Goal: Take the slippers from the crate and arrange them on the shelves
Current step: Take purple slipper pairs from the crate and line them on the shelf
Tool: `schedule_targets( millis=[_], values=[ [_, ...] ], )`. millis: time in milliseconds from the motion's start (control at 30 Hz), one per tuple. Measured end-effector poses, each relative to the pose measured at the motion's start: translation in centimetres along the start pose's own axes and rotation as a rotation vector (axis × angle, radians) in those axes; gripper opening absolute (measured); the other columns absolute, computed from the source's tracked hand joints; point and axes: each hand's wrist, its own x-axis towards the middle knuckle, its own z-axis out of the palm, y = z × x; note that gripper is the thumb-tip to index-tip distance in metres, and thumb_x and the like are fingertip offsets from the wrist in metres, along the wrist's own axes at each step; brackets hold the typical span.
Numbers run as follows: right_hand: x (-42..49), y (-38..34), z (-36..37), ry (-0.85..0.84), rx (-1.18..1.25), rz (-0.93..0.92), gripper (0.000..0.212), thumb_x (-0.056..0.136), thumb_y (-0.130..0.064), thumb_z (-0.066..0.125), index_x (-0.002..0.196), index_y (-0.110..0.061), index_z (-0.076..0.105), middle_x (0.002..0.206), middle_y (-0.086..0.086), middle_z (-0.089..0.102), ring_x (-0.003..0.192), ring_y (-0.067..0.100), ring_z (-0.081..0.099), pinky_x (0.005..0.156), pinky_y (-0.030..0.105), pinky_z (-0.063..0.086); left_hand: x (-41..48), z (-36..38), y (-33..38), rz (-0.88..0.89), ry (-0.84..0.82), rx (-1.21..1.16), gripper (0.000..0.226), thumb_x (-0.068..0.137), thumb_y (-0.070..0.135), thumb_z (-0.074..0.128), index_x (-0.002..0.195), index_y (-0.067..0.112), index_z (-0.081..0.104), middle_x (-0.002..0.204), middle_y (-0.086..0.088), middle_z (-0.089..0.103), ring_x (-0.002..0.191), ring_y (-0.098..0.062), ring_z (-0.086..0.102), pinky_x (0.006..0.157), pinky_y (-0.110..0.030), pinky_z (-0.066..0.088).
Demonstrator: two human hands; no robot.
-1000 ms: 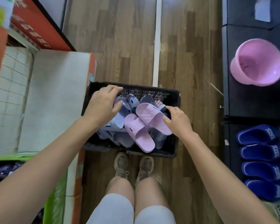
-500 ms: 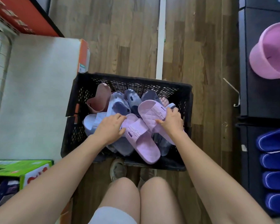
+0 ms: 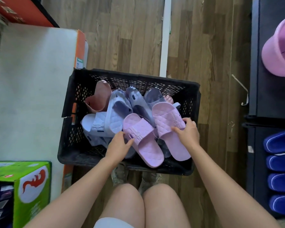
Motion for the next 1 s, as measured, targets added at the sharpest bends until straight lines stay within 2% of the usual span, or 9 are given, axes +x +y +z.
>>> schedule_targets(
  millis=[200,300,400,467,500,567,667,833,1000],
  values=[
    [-0.5,1.0,0.3,0.000,0.079,-0.031,0.056,0.083,-0.036,0.067,0.130,-0.015,0.044,0.126,0.006,0.048,0.103,0.023,0.052,0.074,0.030,0.038,1.9,2.2,0.4,-0.358,-0.040,-0.470,0.060,0.079,0.032,0.071,0.119,0.000,0.041,0.119,-0.015,0.055,0.107,-0.029,0.054,0.095,-0.044,0.046],
    [-0.4,0.9,0.7,-0.013,0.148,-0.029,0.055,0.081,-0.031,0.069,0.124,-0.014,0.041,0.117,0.004,0.053,0.093,0.020,0.051,0.067,0.029,0.037,2.3,3.1,1.7,-0.435,0.009,-0.606,0.063,0.077,0.023,0.074,0.118,-0.002,0.033,0.106,-0.009,0.048,0.099,-0.025,0.053,0.093,-0.043,0.048],
    [-0.7,0.7,1.1,-0.045,0.165,-0.045,0.051,0.080,-0.028,0.070,0.117,-0.013,0.037,0.107,0.004,0.052,0.088,0.021,0.052,0.064,0.030,0.038,2.2,3.4,2.5,-0.491,0.017,-0.733,0.053,0.075,0.015,0.076,0.109,0.004,0.037,0.087,-0.005,0.046,0.073,-0.020,0.051,0.064,-0.027,0.052],
    [-1.0,0.5,0.9,-0.046,0.158,-0.061,0.050,0.080,-0.026,0.070,0.114,-0.013,0.036,0.105,0.004,0.052,0.088,0.023,0.054,0.066,0.032,0.041,1.9,2.9,2.7,-0.490,-0.034,-0.781,0.045,0.073,0.014,0.078,0.101,0.006,0.043,0.078,-0.006,0.046,0.056,-0.015,0.041,0.036,-0.013,0.038],
    [-1.2,0.4,0.7,-0.048,0.162,-0.067,0.050,0.080,-0.026,0.070,0.115,-0.013,0.037,0.105,0.004,0.052,0.088,0.023,0.054,0.067,0.032,0.042,1.7,2.7,2.7,-0.470,-0.053,-0.771,0.043,0.072,0.013,0.078,0.099,0.006,0.046,0.080,-0.009,0.049,0.055,-0.015,0.043,0.035,-0.012,0.037],
    [-1.9,0.2,-0.1,-0.055,0.179,-0.077,0.052,0.080,-0.026,0.069,0.120,-0.014,0.038,0.105,-0.001,0.051,0.090,0.020,0.054,0.070,0.033,0.044,1.2,2.2,2.6,-0.410,-0.046,-0.717,0.044,0.069,0.014,0.080,0.101,0.007,0.050,0.094,-0.009,0.058,0.073,-0.021,0.058,0.058,-0.022,0.052],
    [-3.5,-0.1,-2.0,-0.060,0.253,-0.062,0.054,0.080,-0.025,0.070,0.124,-0.017,0.040,0.107,-0.005,0.051,0.093,0.016,0.055,0.075,0.036,0.049,-0.5,0.2,3.0,-0.335,-0.070,-0.629,0.064,0.057,0.027,0.083,0.109,0.011,0.052,0.107,-0.005,0.062,0.098,-0.022,0.061,0.087,-0.043,0.053],
    [-7.8,-0.8,-6.1,-0.042,0.336,-0.053,0.043,0.079,-0.018,0.071,0.108,-0.024,0.040,0.100,-0.006,0.055,0.084,0.011,0.056,0.072,0.036,0.049,-5.4,-4.5,4.7,-0.183,-0.157,-0.540,0.066,0.052,0.031,0.085,0.108,0.022,0.051,0.113,-0.001,0.062,0.101,-0.019,0.061,0.088,-0.044,0.053],
    [-13.0,-3.0,-11.1,0.012,0.392,-0.097,0.045,0.077,-0.021,0.074,0.108,-0.024,0.041,0.094,-0.017,0.051,0.088,0.012,0.056,0.072,0.036,0.052,-11.2,-9.7,7.5,-0.054,-0.055,-0.464,0.069,0.051,0.035,0.081,0.109,0.018,0.048,0.113,-0.002,0.058,0.104,-0.019,0.057,0.091,-0.040,0.050]
  ],
)
